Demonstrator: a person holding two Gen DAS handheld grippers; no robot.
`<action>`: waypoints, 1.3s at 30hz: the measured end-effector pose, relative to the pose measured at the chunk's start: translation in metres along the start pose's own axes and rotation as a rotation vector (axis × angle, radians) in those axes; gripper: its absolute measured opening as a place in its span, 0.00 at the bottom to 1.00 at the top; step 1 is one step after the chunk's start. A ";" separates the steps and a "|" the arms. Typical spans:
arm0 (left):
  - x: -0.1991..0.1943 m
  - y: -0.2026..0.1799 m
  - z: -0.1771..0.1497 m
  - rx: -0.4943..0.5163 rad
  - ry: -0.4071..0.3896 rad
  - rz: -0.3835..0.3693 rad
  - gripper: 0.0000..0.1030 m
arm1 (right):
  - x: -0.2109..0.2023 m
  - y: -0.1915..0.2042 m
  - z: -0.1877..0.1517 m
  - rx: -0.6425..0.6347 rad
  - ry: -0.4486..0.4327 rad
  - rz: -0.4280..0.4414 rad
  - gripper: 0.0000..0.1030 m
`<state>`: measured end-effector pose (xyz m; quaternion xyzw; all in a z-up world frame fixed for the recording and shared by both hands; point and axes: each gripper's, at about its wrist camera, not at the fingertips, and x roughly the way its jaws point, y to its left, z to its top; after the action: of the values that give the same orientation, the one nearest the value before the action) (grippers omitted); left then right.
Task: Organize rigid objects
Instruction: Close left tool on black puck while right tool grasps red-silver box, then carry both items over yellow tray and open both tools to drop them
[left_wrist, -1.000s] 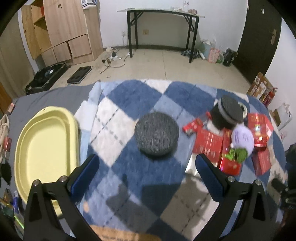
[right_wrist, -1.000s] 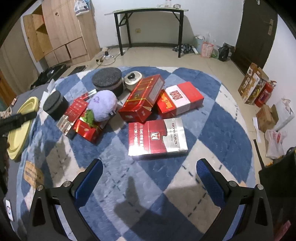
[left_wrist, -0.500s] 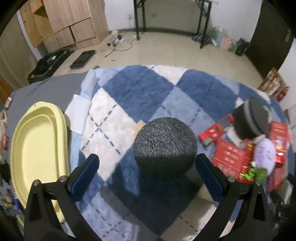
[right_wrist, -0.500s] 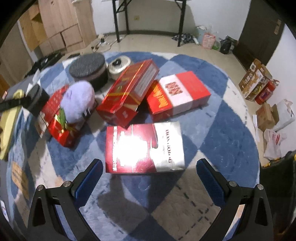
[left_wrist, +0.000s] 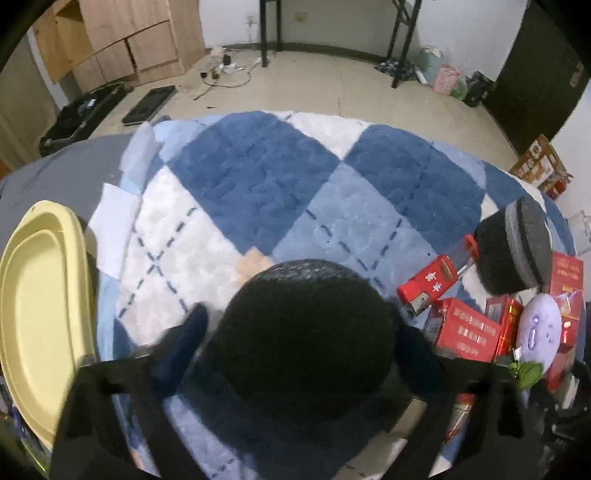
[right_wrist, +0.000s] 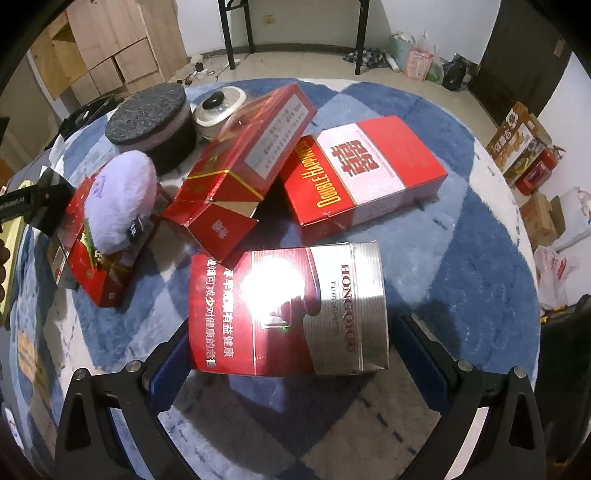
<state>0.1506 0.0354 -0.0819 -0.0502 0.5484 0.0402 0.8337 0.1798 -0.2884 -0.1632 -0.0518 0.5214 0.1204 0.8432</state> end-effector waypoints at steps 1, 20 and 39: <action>0.001 0.001 -0.001 0.003 0.009 -0.004 0.67 | -0.001 0.000 -0.003 -0.006 -0.002 0.001 0.91; -0.088 0.146 0.002 -0.159 -0.179 0.030 0.67 | -0.116 0.113 -0.045 -0.386 -0.236 0.108 0.87; -0.035 0.321 -0.026 -0.240 -0.043 0.113 0.67 | -0.074 0.430 -0.032 -0.709 -0.139 0.283 0.86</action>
<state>0.0742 0.3500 -0.0725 -0.1177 0.5238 0.1538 0.8295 0.0096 0.1089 -0.0952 -0.2595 0.3908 0.4116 0.7814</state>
